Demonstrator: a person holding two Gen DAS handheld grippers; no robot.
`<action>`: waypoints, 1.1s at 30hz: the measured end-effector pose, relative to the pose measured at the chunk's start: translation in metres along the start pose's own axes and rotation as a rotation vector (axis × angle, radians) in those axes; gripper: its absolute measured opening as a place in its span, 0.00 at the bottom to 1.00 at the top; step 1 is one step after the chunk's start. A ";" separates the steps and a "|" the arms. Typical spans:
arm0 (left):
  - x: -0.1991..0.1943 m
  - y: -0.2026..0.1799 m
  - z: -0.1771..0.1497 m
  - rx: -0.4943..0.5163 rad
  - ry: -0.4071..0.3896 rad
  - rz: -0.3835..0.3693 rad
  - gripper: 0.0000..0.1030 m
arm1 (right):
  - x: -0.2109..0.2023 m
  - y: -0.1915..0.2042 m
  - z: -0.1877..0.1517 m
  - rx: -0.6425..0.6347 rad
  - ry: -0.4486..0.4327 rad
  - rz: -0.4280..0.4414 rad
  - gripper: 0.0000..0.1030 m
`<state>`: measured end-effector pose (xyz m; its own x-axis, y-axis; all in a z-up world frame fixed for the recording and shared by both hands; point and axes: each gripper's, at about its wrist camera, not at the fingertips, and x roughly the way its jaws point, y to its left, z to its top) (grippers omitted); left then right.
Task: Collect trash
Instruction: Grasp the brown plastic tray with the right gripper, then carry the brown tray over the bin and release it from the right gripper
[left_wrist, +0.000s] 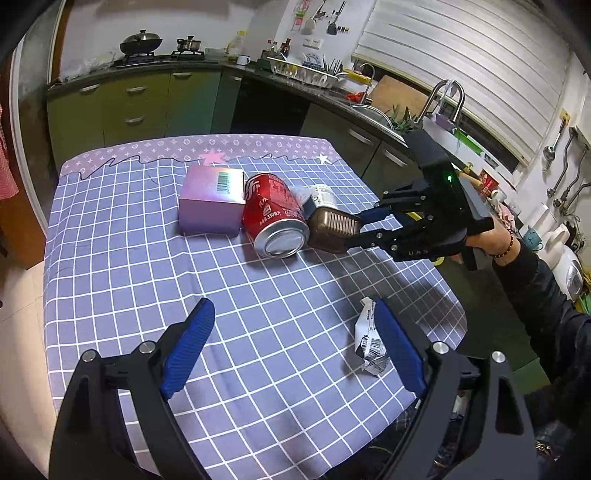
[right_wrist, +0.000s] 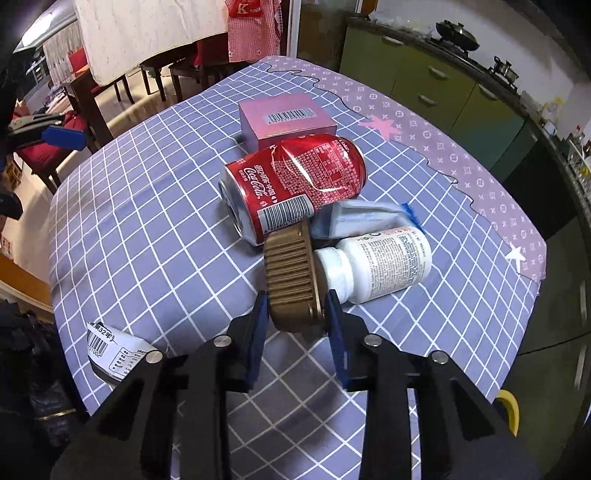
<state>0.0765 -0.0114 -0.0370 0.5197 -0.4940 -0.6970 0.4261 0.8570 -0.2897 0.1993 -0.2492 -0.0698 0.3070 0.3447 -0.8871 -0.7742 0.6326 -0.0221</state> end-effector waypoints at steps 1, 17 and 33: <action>0.000 0.000 -0.001 -0.001 0.001 0.000 0.81 | -0.001 0.000 0.000 0.007 -0.005 0.012 0.28; -0.005 0.000 -0.001 0.013 -0.002 0.012 0.82 | -0.066 -0.005 -0.019 0.183 -0.150 0.281 0.24; 0.019 -0.045 0.010 0.137 0.044 -0.041 0.82 | -0.108 -0.176 -0.205 0.687 -0.039 -0.305 0.24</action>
<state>0.0749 -0.0610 -0.0307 0.4678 -0.5189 -0.7155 0.5450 0.8066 -0.2287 0.1883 -0.5401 -0.0647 0.4820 0.1011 -0.8703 -0.1362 0.9899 0.0396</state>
